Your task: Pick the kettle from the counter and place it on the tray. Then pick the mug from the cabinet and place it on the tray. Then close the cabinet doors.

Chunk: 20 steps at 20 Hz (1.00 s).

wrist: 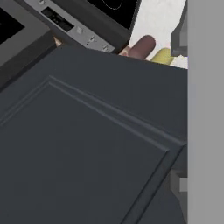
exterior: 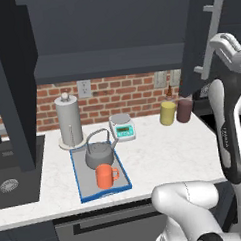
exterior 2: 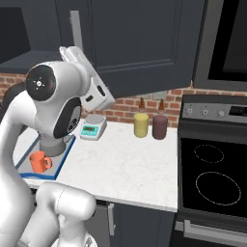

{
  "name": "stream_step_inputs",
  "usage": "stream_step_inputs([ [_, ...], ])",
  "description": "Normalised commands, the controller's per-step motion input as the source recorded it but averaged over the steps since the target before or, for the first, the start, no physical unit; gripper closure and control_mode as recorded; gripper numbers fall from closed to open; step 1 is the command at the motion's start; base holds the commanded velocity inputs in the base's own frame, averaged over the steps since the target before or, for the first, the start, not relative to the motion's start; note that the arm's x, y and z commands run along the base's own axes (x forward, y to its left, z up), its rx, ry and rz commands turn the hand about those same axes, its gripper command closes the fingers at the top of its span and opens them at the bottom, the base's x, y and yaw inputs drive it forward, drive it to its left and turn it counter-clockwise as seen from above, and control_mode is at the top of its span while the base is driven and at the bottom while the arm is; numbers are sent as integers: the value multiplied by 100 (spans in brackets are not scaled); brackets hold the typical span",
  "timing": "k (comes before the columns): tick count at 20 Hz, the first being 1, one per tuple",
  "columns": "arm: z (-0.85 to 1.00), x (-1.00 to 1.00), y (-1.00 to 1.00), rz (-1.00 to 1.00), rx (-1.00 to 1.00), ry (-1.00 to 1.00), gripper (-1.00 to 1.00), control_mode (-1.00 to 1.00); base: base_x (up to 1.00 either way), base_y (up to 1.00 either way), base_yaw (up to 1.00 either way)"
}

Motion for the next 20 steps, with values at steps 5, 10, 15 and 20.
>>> stream_step_inputs([
  [5,-52,88,23,5,-8,11,-100,-100,0,0,0],
  [10,-44,89,11,0,-11,6,-100,-100,0,0,0],
  [15,-39,85,2,0,-13,2,-100,-100,0,0,0],
  [20,-44,85,0,0,-17,2,-100,-100,0,0,0],
])
